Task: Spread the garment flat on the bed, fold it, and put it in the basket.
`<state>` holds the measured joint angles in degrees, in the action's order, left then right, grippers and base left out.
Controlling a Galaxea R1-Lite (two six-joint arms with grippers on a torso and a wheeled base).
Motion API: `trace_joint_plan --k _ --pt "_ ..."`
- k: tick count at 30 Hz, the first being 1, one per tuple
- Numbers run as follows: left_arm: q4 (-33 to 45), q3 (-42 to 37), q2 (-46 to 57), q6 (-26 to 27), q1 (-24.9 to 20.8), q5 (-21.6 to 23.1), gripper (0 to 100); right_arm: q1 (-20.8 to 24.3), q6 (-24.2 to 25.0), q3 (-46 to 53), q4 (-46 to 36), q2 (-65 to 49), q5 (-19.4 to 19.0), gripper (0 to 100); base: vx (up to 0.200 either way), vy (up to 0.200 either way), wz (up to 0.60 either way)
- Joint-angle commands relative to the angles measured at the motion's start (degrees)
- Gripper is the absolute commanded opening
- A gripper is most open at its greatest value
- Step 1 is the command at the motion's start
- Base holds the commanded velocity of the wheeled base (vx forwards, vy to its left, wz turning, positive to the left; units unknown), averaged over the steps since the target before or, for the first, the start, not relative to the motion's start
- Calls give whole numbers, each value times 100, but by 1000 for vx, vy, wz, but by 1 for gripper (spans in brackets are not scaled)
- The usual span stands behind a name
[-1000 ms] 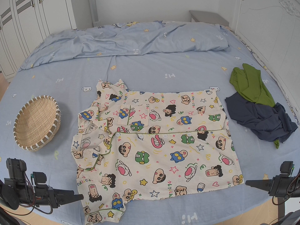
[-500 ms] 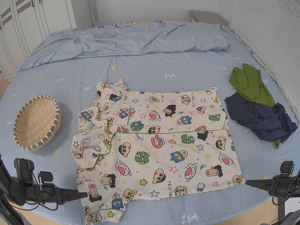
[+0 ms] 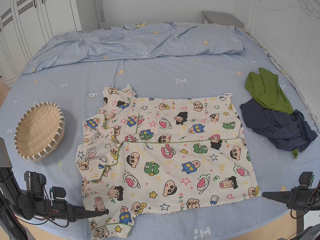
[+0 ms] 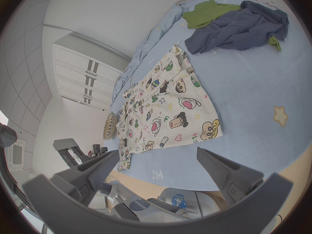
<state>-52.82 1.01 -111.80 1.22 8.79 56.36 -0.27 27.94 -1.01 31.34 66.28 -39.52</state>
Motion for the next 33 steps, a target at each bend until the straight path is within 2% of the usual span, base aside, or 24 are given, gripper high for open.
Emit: trace_joint_plan --k 1,12,13,21,26,33 --pt "-158 -101 -158 -87 -79 16 100 0 -8 101 -5 17 -3 100 0 0 0" --pt "-510 -101 -430 -104 -79 33 100 0 -8 101 -5 17 -3 100 0 0 0" --pt "-519 -101 -422 -96 -79 33 0 0 1 101 -5 17 -3 100 0 0 0" --pt "-650 -101 -386 -96 35 -2 0 0 1 101 -5 17 -3 100 0 0 0" --pt "-633 -101 -281 -60 448 -11 0 -8 1 101 -5 87 -3 100 0 0 0" --pt "-606 -101 -246 -60 580 24 0 -79 -43 66 56 983 15 100 0 0 0"
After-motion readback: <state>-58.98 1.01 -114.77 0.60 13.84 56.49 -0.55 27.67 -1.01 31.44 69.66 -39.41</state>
